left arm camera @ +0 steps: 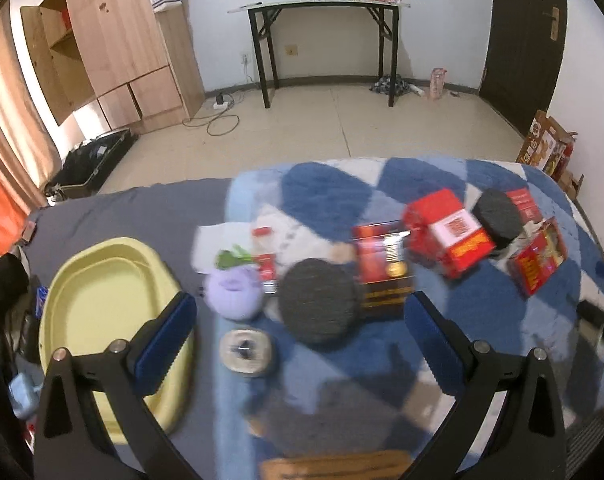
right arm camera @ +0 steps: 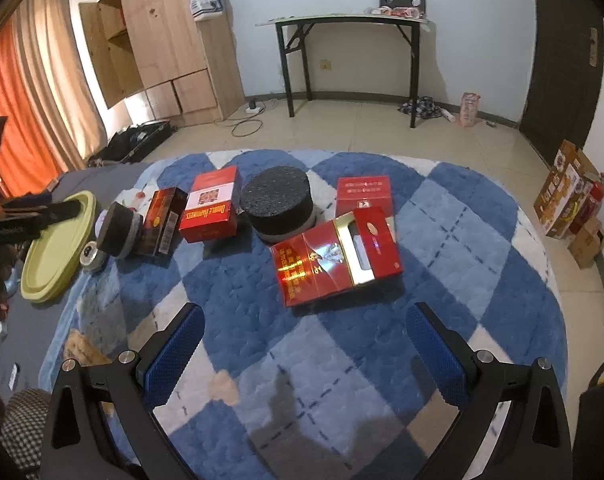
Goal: Organize rigid objects
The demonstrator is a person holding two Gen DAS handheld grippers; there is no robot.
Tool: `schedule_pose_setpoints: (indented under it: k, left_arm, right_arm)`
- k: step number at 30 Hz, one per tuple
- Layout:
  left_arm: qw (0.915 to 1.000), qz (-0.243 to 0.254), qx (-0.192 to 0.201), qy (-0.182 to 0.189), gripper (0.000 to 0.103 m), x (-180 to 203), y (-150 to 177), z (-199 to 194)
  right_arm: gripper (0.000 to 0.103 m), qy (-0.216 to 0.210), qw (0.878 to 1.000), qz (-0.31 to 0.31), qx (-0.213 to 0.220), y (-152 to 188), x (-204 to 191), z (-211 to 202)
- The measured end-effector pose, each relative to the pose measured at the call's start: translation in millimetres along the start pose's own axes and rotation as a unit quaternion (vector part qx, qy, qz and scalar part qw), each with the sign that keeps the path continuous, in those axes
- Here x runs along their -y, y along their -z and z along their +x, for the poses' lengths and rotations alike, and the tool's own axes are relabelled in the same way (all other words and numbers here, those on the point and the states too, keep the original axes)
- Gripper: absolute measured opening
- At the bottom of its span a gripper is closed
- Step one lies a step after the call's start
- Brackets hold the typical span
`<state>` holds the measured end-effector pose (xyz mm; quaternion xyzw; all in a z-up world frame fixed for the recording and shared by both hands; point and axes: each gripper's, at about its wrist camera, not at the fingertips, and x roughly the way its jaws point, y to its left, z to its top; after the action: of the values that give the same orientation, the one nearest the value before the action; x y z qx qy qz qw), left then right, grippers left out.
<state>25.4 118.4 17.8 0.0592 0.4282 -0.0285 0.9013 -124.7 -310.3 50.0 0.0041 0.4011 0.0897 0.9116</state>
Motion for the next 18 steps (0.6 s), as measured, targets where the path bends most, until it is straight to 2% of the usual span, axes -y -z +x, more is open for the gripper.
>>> schedule_pose_setpoints:
  k: [2, 4, 7, 9, 12, 15, 18]
  left_arm:
    - [0.9998, 0.005, -0.016, -0.004, 0.103, -14.0, 9.9, 9.7]
    - [0.9996, 0.001, -0.026, -0.008, 0.103, -19.0, 19.5, 18.5]
    - [0.9991, 0.012, -0.041, 0.000, 0.103, -13.1, 28.8, 32.6]
    - [0.9986, 0.029, -0.044, -0.002, 0.103, -7.8, 33.2, 39.2]
    - [0.9981, 0.038, -0.047, -0.001, 0.103, -7.4, 36.1, 43.9]
    - [0.9982, 0.030, -0.049, 0.019, 0.103, -8.5, 37.5, 42.6]
    - [0.9981, 0.035, -0.040, 0.032, 0.103, -6.6, 37.7, 40.6]
  right_arm:
    - [0.103, 0.004, 1.000, -0.020, -0.001, -7.6, -3.7, 6.5]
    - [0.103, 0.033, 0.998, -0.049, 0.005, -14.9, -7.9, 14.7]
    - [0.103, 0.082, 0.993, -0.082, 0.016, -19.1, -15.1, 27.7]
    - [0.103, 0.087, 0.992, -0.089, 0.019, -17.8, -19.2, 35.3]
    - [0.103, 0.061, 0.993, -0.096, 0.038, -12.6, -20.4, 36.7]
    - [0.103, 0.013, 0.994, -0.064, 0.083, -7.8, 3.7, 20.8]
    - [0.103, -0.008, 0.993, -0.056, 0.106, -10.7, 21.5, 11.1]
